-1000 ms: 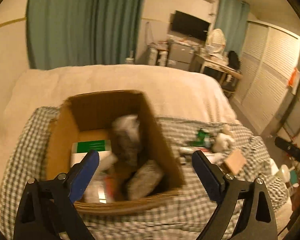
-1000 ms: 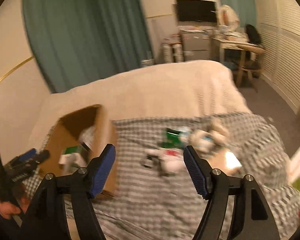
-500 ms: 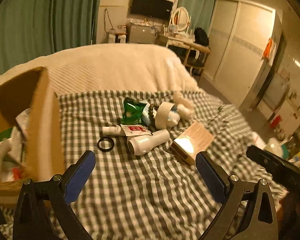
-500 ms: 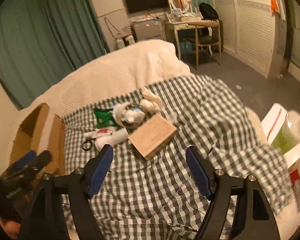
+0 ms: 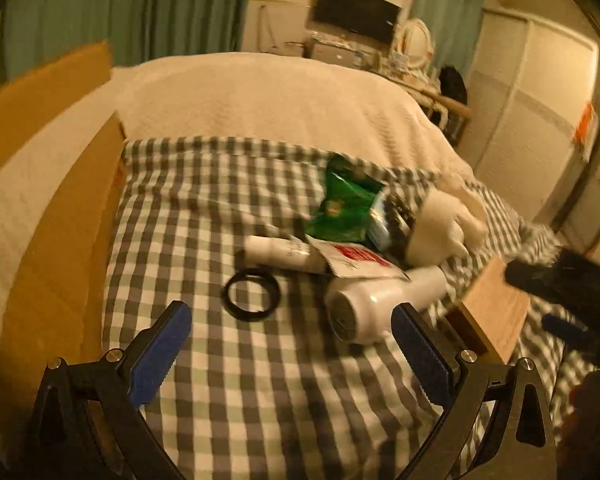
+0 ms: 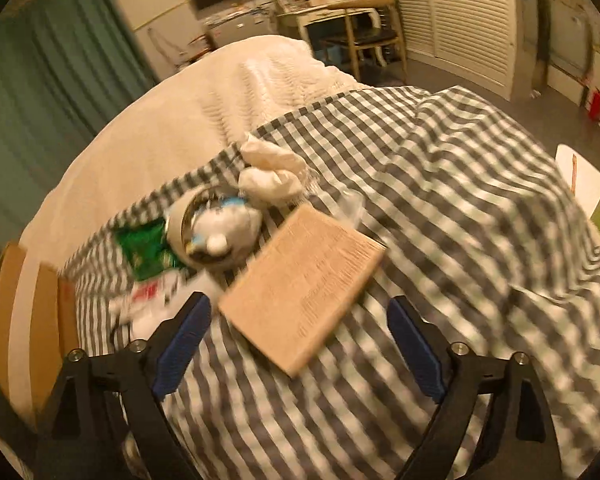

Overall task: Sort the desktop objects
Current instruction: 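Grasp the tan wooden-look box with the right gripper, then carry the tan box toward the cardboard box and grasp the amoxicillin box with the right gripper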

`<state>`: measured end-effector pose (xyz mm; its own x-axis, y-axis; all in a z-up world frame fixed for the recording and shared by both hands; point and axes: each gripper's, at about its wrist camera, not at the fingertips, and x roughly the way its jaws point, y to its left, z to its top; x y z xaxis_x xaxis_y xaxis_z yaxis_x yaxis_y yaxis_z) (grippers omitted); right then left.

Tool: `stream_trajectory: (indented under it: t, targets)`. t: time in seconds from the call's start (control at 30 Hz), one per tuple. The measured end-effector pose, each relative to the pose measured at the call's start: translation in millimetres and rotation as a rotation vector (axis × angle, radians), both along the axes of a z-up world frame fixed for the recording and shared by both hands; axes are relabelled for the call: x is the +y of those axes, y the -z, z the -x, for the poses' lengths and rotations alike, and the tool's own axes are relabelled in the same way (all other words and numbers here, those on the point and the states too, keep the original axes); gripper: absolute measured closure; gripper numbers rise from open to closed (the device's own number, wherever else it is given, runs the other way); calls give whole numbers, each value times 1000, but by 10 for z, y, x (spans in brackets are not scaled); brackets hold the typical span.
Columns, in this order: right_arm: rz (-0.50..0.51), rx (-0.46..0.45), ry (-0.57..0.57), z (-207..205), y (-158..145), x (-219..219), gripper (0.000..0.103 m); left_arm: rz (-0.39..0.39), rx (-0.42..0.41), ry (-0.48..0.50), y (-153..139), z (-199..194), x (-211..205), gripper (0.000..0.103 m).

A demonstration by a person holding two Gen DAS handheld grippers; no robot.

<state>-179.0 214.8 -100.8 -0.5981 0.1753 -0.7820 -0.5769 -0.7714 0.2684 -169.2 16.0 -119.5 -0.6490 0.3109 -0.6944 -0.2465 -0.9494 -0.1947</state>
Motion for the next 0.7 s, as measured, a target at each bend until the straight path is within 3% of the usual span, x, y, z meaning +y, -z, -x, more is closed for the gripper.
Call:
stream_trajectory:
  t: [0.2, 0.3, 0.37, 0.47, 0.57, 0.7]
  targets:
    - [-12, -139, 166, 448, 286, -4, 7, -19, -23, 37, 83, 50, 3, 0]
    - [-6, -216, 171, 534, 485, 41, 7, -21, -30, 47, 97, 56, 6, 0]
    - [-13, -270, 112, 542, 581, 50, 14, -36, -38, 63, 96, 58, 15, 0]
    - [-41, -269, 12, 415, 532, 70, 17, -73, -59, 98, 109, 44, 51, 0]
    - [-64, -264, -132, 233, 322, 106, 17, -87, -65, 132, 99, 31, 118, 0]
    - [-222, -254, -330, -123, -137, 45, 18, -64, -49, 171, 61, 113, 254, 0]
